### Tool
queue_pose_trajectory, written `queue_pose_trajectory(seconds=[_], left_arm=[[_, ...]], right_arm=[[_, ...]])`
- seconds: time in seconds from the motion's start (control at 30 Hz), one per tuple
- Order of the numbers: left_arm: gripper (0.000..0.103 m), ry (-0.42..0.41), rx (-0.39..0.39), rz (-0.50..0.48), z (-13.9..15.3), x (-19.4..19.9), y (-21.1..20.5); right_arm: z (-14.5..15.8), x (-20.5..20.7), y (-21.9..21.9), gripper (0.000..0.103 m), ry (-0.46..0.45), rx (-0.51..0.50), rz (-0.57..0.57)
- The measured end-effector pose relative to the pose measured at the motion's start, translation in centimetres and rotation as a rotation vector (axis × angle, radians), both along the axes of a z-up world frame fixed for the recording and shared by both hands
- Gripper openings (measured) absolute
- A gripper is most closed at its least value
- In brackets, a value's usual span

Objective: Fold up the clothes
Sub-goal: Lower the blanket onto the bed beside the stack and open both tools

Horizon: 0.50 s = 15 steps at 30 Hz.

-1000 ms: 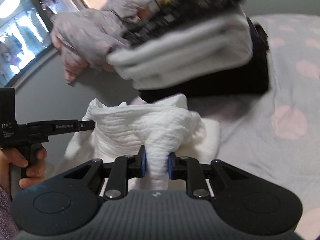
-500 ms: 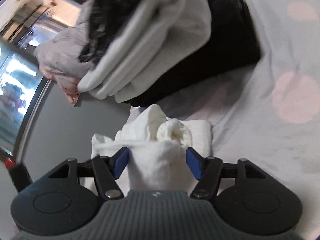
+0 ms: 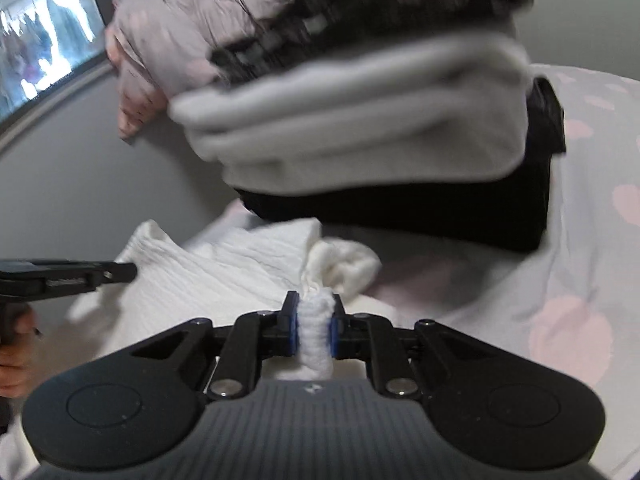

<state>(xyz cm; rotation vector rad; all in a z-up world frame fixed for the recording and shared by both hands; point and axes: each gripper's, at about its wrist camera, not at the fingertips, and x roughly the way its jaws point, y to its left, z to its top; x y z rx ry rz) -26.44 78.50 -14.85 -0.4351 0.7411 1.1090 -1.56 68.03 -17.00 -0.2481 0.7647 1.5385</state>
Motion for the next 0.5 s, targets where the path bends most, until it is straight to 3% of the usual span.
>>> queue_pose_trajectory(seconds=[0.13,0.3,0.4,0.43,0.5], left_arm=[[0.017,0.008,-0.013,-0.006,-1.6,0.3,0.6],[0.021,0.012,-0.014,-0.003,-1.1,0.0,0.4],[0.023,0.001,0.011,0.020,0.4,-0.6,-0.4],[0.023,-0.007,0.026,0.030,1.2,-1.0,-0.8],[0.023,-0.018,0.061,0.042,3.0,-2.3,-2.0]], right_arm=[[-2.3,-0.1,1.1,0.016,-0.015,-0.023,0.009],[-2.5,-0.2,1.4,0.017,-0.038,-0.025,0.020],[-1.2,0.6,1.0,0.027,0.009,-0.035,-0.022],[-0.5,0.7,0.5,0.036,-0.001,-0.022,-0.045],[1.1,1.1,-0.7,0.039,-0.033,0.009,-0.082]])
